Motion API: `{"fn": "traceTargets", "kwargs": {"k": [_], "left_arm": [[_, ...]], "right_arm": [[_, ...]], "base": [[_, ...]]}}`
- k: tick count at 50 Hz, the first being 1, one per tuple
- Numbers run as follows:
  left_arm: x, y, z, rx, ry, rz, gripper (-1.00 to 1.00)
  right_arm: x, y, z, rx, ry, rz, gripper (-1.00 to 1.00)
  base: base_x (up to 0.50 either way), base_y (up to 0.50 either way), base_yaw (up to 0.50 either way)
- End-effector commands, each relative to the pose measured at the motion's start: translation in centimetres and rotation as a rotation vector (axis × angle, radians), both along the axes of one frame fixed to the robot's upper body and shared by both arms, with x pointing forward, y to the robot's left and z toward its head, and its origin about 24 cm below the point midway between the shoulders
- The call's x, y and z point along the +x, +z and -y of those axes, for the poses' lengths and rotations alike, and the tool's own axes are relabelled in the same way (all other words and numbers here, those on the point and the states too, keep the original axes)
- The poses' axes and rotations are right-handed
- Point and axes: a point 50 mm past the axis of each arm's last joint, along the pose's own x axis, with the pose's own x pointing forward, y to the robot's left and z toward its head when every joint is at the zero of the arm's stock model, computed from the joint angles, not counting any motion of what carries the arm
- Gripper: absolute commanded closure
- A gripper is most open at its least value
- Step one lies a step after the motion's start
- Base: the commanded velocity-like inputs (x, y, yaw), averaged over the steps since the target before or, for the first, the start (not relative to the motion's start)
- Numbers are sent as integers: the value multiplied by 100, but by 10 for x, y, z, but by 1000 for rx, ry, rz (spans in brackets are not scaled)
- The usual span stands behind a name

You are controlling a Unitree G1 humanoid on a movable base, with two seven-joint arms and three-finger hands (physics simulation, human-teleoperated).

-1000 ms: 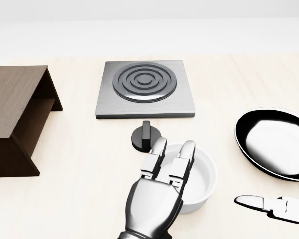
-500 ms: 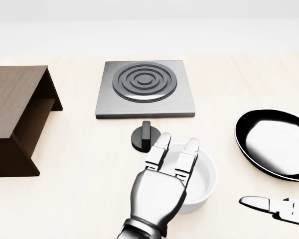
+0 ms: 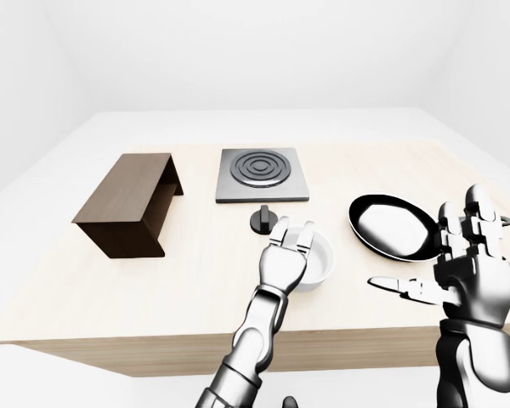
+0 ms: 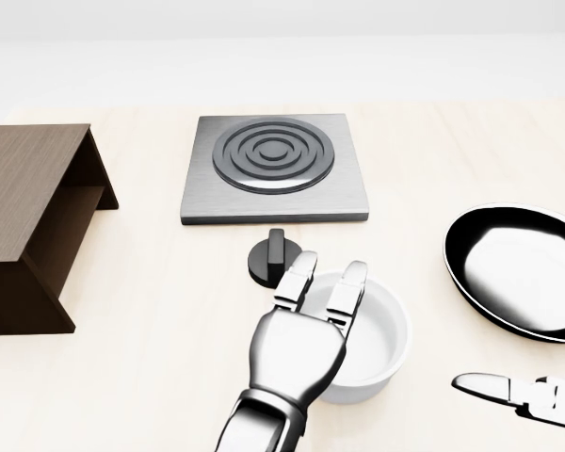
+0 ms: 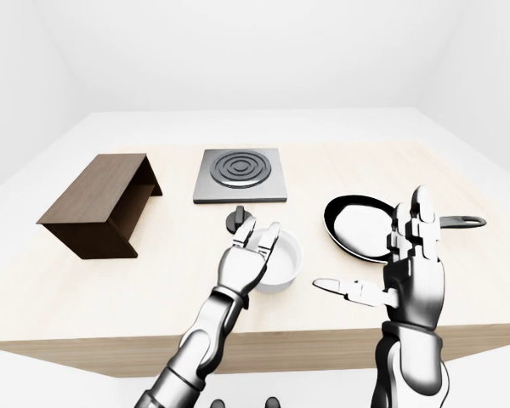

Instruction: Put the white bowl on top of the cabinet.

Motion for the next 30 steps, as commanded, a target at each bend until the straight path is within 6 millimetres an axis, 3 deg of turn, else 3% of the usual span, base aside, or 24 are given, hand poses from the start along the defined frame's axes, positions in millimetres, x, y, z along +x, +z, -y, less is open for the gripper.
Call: {"fn": "traceTargets", "kwargs": {"k": [1,30], "left_arm": [[6,-12,2,45,-3,-42,-100],[14,-30,12,79,-25,-96,-100]], "right_arm": [[-1,1,0,1,1,4,-100],[0,2,0,-1,1,8,-100]], "base": [[0,0,0],[0,0,0]]}}
